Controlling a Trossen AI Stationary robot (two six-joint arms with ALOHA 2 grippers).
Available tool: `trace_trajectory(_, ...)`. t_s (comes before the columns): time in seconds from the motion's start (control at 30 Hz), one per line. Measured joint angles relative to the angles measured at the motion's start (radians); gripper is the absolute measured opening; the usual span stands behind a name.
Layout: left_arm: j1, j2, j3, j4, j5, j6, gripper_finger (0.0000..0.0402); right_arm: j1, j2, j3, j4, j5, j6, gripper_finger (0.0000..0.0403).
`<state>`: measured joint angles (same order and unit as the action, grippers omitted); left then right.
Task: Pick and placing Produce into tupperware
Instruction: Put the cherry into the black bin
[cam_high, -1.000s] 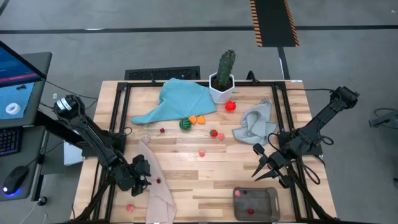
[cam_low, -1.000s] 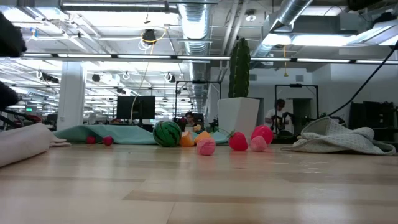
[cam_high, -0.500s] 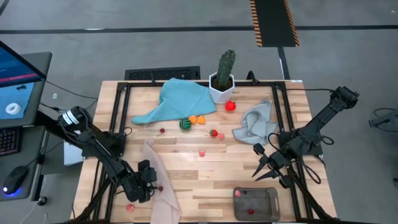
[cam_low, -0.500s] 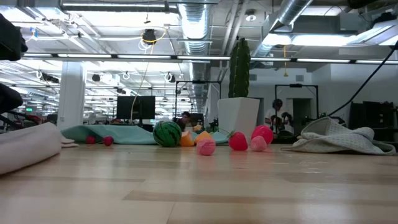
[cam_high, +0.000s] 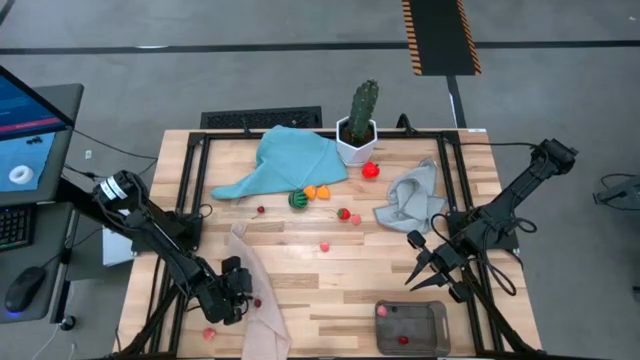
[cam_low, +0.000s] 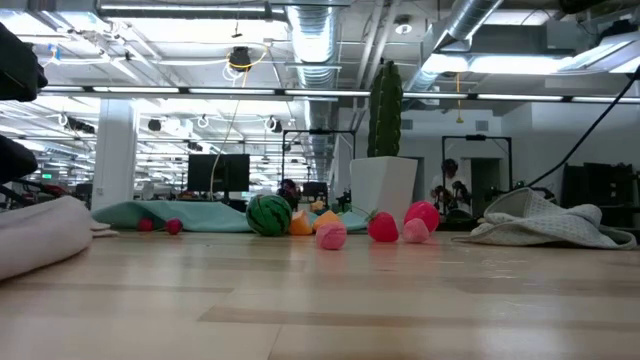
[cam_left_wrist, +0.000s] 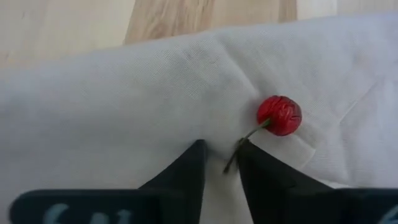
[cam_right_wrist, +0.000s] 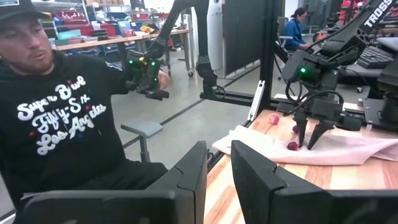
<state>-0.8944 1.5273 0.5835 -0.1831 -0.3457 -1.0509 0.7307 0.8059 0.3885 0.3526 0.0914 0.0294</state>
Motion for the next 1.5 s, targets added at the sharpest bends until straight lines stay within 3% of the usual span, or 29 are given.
trace_trajectory(0.27, 0.002, -0.002, 0.021, 0.000, 0.018, 0.068, 0.0018, 0.000, 0.000, 0.000, 0.000, 0.003, -0.004, 0.0098)
trace_trajectory(0.47, 0.024, -0.002, 0.046, 0.004, 0.038, 0.105, 0.0003, 0.000, 0.000, 0.000, 0.000, 0.038, -0.004, 0.0098)
trace_trajectory(1.03, 0.056, -0.003, 0.049, -0.024, 0.032, 0.086, 0.0025, 0.000, 0.000, 0.000, 0.000, 0.042, -0.004, 0.0098)
trace_trajectory(1.5, 0.075, -0.004, 0.049, -0.036, 0.045, 0.088, 0.0118, 0.000, 0.000, 0.000, 0.000, 0.042, -0.004, 0.0098)
